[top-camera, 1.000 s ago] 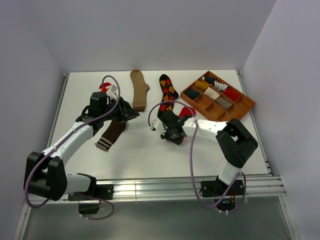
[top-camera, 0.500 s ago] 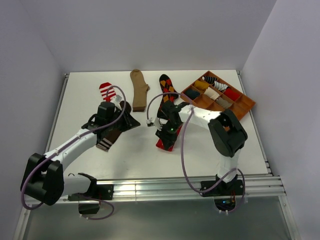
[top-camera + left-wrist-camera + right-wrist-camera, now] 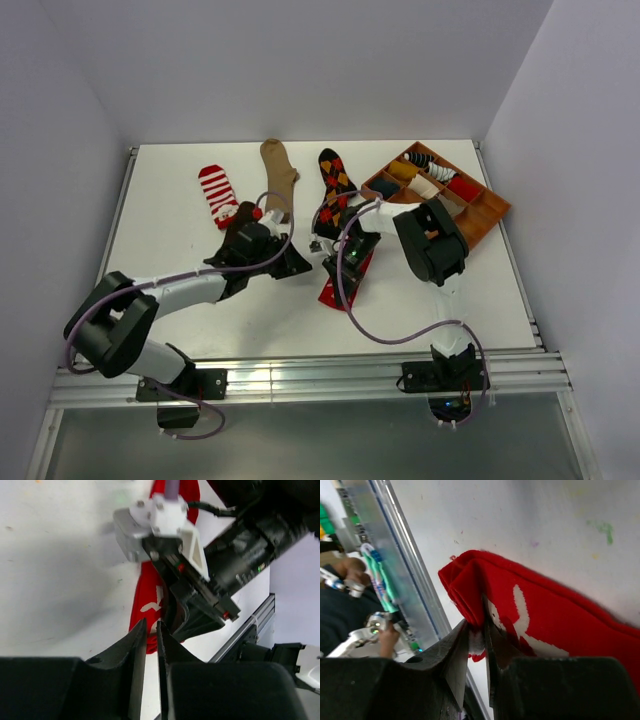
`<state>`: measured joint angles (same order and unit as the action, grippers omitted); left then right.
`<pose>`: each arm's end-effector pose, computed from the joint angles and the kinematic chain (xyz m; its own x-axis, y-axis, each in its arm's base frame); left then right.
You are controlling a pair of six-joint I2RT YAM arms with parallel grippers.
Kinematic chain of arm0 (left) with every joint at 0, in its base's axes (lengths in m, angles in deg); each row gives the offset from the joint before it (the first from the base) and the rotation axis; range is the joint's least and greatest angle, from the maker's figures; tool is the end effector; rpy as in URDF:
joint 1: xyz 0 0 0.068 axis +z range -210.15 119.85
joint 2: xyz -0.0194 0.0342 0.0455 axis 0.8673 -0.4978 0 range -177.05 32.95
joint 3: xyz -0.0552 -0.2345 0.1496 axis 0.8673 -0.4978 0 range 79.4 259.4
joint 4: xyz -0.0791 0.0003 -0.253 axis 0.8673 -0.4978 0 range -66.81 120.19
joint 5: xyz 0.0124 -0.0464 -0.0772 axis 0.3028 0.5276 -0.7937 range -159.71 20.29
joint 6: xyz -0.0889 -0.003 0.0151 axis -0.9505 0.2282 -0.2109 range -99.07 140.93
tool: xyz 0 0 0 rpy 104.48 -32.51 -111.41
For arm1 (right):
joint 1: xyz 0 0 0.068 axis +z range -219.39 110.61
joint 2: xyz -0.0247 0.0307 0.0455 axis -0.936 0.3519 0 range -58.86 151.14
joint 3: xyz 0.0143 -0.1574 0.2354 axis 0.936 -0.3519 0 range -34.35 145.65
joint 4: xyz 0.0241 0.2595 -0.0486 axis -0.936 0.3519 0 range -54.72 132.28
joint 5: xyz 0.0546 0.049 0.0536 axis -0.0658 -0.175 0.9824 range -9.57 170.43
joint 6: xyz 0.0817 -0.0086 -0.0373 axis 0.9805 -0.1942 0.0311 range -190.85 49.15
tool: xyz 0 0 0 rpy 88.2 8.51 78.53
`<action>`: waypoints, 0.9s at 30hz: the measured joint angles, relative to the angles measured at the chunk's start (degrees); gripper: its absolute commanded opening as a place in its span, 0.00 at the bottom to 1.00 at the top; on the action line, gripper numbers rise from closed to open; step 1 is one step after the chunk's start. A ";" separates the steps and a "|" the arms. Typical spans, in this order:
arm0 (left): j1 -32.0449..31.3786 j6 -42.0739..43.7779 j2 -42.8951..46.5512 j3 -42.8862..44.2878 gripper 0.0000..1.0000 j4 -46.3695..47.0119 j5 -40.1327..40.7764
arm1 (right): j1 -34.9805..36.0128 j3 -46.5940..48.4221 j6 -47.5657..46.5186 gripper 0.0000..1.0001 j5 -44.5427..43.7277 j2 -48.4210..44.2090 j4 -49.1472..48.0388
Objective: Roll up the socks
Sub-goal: Roll the sock at the center of the board.
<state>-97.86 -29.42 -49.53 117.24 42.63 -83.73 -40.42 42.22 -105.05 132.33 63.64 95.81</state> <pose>0.2507 -0.2187 0.1730 -0.8507 -0.2865 -0.4406 0.1576 0.6607 -0.7339 0.2746 0.2246 0.0898 -0.6356 -0.7483 -0.1898 -0.5575 0.2748 0.7834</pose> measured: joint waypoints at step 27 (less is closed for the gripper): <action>-7.50 1.25 -20.98 -8.37 0.38 37.33 -9.77 | -2.64 1.97 -3.87 0.24 3.78 4.52 6.95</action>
<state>-105.36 -28.17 -70.51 108.87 79.96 -93.50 -43.07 44.19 -108.92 136.11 68.17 102.76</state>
